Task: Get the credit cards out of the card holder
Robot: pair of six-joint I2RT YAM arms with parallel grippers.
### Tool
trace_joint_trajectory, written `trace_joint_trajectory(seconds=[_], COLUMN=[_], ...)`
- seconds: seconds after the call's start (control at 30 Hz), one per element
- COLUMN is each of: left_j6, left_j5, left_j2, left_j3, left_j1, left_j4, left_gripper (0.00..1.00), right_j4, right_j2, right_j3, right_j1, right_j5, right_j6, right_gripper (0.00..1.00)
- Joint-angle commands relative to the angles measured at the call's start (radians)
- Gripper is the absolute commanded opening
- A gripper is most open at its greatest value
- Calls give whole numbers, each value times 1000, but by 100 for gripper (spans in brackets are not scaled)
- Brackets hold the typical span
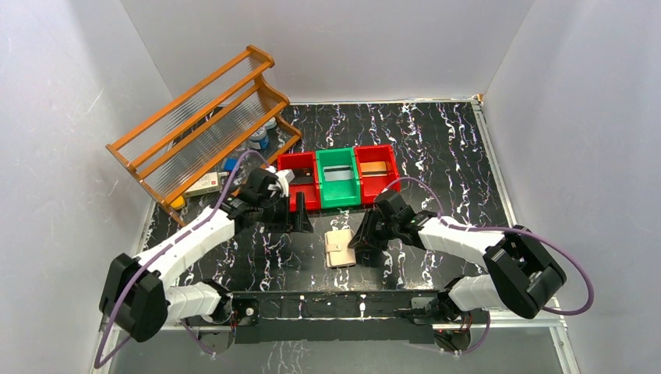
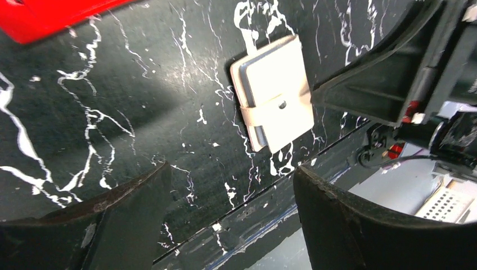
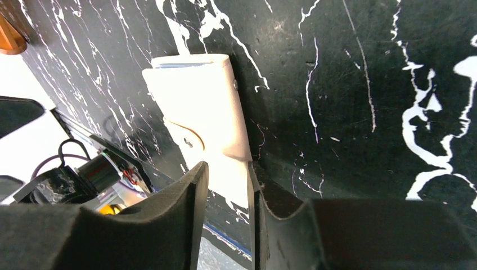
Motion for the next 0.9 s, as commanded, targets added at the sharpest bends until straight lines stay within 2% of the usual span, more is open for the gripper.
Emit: trace_joint_trajectory(seconds=[0.0, 0.33, 0.47, 0.87], left_j6=[-30, -33, -26, 6], left_j5=[-39, -156, -224, -404], left_j2=[63, 304, 398, 599], left_j3=[62, 234, 307, 455], left_j1=[-84, -314, -388, -470], left_j4=[1, -13, -81, -222], left_gripper=[76, 60, 55, 44], right_j4=[22, 49, 68, 136], right_j2=[-65, -22, -18, -1], right_j3=[-5, -22, -36, -70], right_j1=[5, 6, 5, 6], right_j5=[55, 24, 17, -26], right_j6=[7, 15, 22, 50], right_gripper=[43, 44, 44, 43])
